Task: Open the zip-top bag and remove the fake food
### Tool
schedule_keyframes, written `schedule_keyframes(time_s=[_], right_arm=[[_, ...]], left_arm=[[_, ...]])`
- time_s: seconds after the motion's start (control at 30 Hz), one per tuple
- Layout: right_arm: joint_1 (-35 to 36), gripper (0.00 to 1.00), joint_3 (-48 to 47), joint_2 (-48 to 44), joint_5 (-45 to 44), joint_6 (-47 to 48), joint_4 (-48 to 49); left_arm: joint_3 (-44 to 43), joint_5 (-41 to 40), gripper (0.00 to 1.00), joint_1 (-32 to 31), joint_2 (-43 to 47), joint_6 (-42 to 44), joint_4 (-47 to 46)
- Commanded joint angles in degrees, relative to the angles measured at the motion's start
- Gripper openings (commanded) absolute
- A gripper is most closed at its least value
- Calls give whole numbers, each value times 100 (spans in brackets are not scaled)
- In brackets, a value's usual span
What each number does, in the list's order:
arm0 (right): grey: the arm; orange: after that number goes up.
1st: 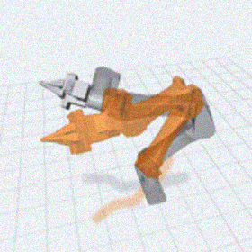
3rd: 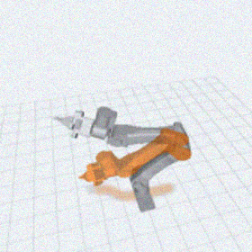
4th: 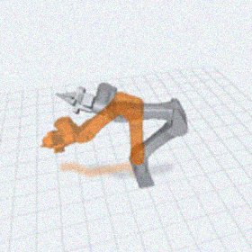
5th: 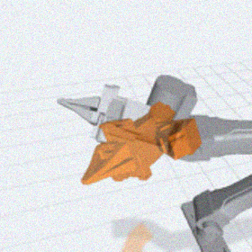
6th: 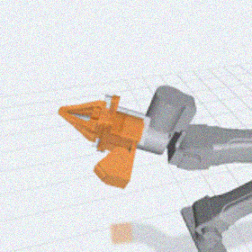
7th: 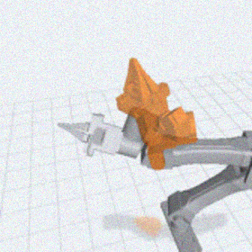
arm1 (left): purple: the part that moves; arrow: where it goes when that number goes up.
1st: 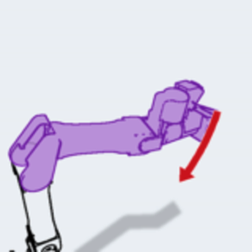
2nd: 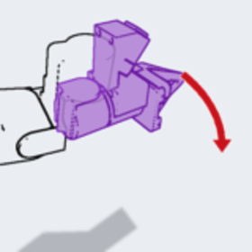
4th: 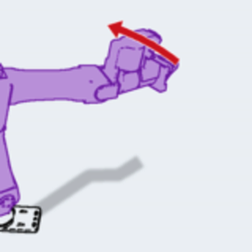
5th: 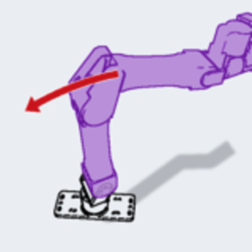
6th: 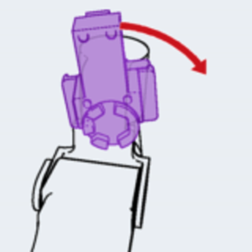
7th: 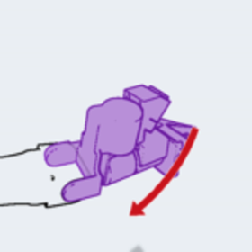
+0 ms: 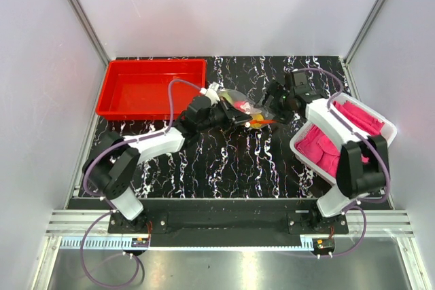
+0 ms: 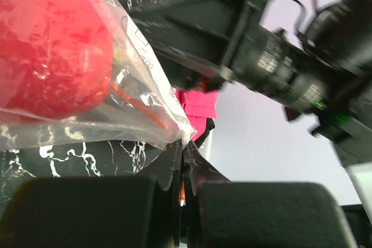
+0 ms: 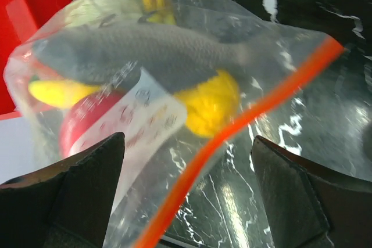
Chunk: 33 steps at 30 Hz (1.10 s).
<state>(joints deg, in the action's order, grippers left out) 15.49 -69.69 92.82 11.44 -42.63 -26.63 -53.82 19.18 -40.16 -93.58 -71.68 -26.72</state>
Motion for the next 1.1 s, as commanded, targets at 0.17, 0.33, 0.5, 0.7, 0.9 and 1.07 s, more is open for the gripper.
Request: schedule_keyframes(time_s=[0.17,0.33,0.5,0.7,0.9,1.07], right_arm=[[-107,96,675,-2100,-109,-639,-659],[-107,90,1334,-2793,1120,-1282,-98],[-125,70,2415,-3304,1545,-1731,1203],[-125,59,3180,-3164,2458,-2283,2600],[-116,53,3734,-3287,2661,-2829,4069],[-125,52,4042,-3156,2793,-3136,4876]], left_arm=[[-102,42,0,-185,-169,-338,-659],[3,-116,0,-238,-81,-285,-510],[65,-90,0,-255,-108,-382,-658],[127,24,0,-255,-143,-663,-1115],[293,218,0,-255,-336,-1242,-1968],[434,218,0,-255,-424,-1620,-2442]])
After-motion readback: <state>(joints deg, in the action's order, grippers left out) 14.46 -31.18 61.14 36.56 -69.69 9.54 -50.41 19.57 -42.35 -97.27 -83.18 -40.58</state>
